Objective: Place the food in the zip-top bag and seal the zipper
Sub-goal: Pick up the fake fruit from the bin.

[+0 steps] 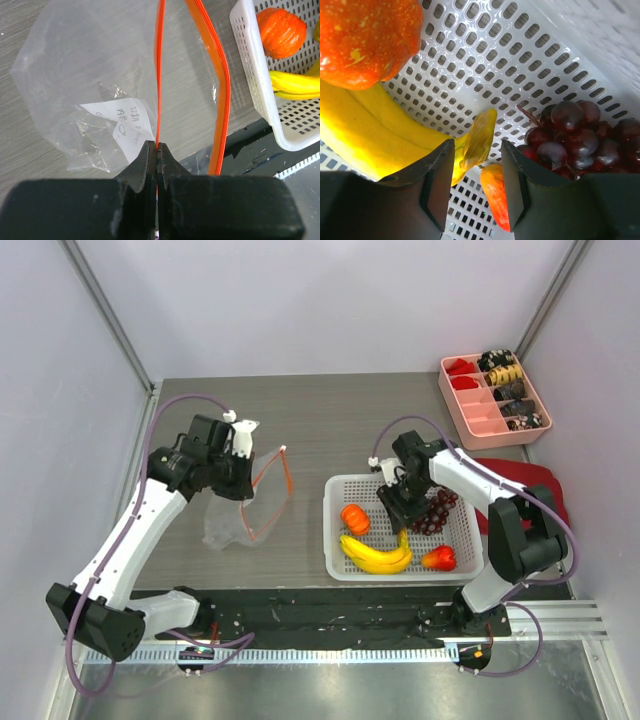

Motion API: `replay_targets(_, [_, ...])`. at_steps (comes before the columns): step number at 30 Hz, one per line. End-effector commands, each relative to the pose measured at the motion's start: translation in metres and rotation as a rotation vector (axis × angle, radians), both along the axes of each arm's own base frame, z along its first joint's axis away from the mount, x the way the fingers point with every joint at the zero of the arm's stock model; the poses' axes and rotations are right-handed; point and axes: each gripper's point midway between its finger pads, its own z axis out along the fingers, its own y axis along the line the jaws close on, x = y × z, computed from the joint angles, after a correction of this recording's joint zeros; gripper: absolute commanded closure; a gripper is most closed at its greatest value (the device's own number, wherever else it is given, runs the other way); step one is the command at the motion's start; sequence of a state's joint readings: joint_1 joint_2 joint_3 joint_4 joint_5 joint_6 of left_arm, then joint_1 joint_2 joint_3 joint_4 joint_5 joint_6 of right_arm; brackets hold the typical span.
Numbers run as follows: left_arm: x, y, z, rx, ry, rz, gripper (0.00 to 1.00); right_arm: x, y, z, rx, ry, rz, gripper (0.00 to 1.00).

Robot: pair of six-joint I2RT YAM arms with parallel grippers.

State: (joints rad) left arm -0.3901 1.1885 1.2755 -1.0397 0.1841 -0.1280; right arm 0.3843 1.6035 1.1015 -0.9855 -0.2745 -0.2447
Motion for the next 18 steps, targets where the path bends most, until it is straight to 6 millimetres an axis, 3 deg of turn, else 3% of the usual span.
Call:
replay_targets(1, [0.007, -0.005, -0.001, -0.024, -0.006, 0.007, 1.0, 0.002, 0.002, -0.006, -0.01, 0.007, -0.024, 0.51])
replay_targets(4, [0.008, -0.006, -0.003, -0.024, 0.0, 0.009, 1.0, 0.003, 0.004, -0.009, -0.012, 0.018, -0.037, 0.51])
replay_targets(6, [0.008, -0.006, -0.003, -0.025, 0.005, 0.012, 1.0, 0.006, 0.006, -0.007, -0.003, 0.018, -0.044, 0.57])
replay_targets(9, [0.009, -0.007, -0.004, -0.028, 0.016, 0.017, 1.0, 0.016, 0.01, 0.001, 0.0, 0.0, -0.059, 0.76])
replay_targets(10, [0.01, -0.009, -0.001, -0.035, 0.012, 0.015, 1.0, 0.019, 0.01, 0.006, 0.002, -0.011, -0.061, 0.88])
replay_targets(12, [0.011, -0.009, -0.001, -0.032, 0.016, 0.016, 1.0, 0.029, 0.014, 0.02, 0.015, -0.052, -0.065, 0.99])
replay_targets(18, [0.023, -0.011, 0.01, -0.038, -0.024, 0.036, 1.0, 0.062, 0.025, 0.086, 0.1, -0.256, -0.105, 0.99])
